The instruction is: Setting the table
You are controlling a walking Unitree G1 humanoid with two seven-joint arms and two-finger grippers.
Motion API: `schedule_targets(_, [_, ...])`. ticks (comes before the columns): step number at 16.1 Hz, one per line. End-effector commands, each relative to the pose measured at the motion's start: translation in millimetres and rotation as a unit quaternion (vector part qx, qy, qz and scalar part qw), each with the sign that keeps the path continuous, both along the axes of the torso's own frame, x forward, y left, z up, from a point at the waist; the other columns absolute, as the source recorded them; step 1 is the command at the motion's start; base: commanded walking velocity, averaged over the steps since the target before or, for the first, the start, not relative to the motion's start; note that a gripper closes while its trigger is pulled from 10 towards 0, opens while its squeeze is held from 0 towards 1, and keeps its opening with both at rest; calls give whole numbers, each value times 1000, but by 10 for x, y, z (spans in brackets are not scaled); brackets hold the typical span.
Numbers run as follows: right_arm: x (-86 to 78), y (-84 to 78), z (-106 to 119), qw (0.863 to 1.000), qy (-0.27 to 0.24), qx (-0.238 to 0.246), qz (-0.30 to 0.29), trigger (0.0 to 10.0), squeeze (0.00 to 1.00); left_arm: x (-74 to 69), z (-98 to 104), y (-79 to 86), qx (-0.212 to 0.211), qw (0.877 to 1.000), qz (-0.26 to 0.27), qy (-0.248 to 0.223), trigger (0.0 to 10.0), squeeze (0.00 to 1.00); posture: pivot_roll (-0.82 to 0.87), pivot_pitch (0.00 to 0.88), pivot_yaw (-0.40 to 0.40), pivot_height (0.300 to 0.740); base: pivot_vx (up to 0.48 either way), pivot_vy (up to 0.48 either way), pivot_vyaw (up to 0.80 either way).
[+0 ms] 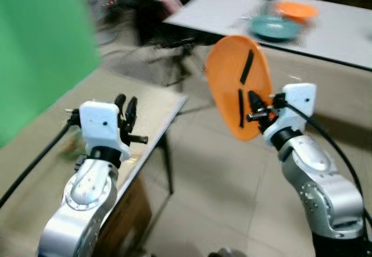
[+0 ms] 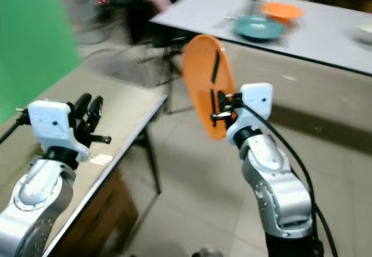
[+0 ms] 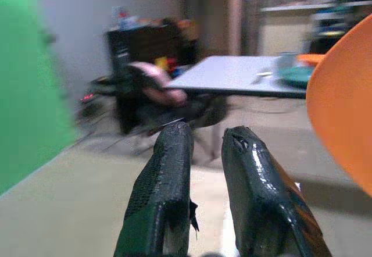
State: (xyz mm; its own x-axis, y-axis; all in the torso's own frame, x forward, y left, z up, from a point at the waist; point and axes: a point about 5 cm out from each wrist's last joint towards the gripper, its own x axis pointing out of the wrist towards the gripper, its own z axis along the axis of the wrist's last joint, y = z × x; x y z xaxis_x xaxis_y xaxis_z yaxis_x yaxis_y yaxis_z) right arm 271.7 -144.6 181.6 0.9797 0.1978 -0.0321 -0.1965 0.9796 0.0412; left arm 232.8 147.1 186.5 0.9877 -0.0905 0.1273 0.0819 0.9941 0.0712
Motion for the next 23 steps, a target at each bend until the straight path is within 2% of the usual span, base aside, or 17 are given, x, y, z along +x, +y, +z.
schedule_targets(1, [-22, -81, 64, 1000, -17, -4, -18, 10000, 0, 6, -1, -39, 0, 1000, -10, -1, 10000, 0, -75, 63, 18, 740, 322, 0, -800])
schedule_targets(15, [-62, -139, 49, 999, -20, -3, -35, 10000, 0, -3, -5, 49, 10, 1000, 14, -16, 10000, 0, -86, 62, 34, 740, 327, 0, -767])
schedule_targets(23, [-87, -132, 55, 999, -28, -17, -32, 10000, 0, -69, -87, 123, 15, 1000, 23, -3, 10000, 0, -89, 69, 42, 740, 354, 0, 0])
